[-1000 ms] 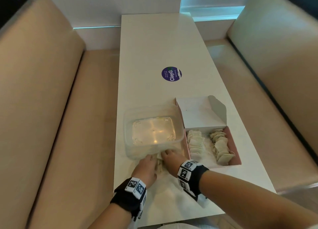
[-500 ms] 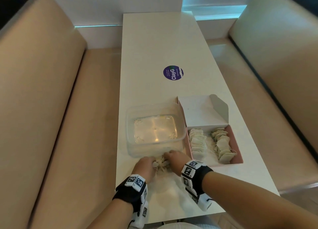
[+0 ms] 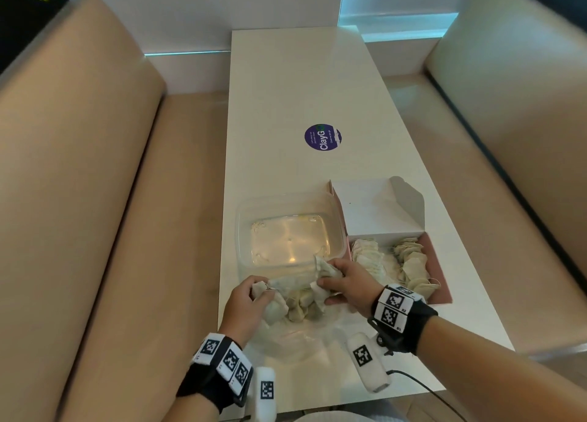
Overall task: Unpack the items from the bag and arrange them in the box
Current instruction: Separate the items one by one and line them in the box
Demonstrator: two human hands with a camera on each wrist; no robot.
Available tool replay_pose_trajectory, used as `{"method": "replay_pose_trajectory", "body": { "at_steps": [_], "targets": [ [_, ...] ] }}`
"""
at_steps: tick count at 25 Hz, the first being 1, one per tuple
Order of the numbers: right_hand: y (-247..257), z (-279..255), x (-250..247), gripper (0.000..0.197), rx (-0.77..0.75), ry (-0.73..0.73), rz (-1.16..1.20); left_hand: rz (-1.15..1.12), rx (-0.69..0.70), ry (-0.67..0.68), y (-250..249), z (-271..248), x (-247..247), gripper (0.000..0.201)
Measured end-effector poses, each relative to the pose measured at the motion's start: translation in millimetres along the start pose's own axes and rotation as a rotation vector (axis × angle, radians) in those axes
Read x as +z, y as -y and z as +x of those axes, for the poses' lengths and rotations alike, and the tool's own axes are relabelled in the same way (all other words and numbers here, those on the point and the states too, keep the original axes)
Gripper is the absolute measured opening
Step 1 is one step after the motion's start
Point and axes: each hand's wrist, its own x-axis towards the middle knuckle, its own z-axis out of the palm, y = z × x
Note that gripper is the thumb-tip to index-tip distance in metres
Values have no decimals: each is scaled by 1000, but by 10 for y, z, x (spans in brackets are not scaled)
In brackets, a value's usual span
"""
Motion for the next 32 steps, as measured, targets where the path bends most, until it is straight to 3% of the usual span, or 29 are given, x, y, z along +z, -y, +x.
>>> {"method": "replay_pose_trajectory", "body": {
  "at_steps": [5, 10, 16, 22, 27, 30, 32],
  "targets": [
    [111, -37, 87, 21, 31, 37, 296, -641, -210, 75, -125, -59, 49, 14],
    [251, -109, 161, 31, -21, 114, 364, -894, -273, 160, -249, -93, 39, 23],
    [326, -211, 152, 34, -49, 126, 440, -967, -373, 170, -346, -143, -13, 19],
    [329, -287, 148, 26, -46, 95, 440, -911, -252, 223, -537, -225, -78, 14],
    [405, -368, 218, 34, -96, 138, 497, -870, -199, 173, -497, -199, -32, 14],
    [425, -427, 376, 20, -181, 95, 333, -895, -200, 207, -470, -235, 63, 34],
    [383, -426, 486, 16, -259, 13, 135, -899, -182, 225, -490, -260, 141, 28]
  ]
}}
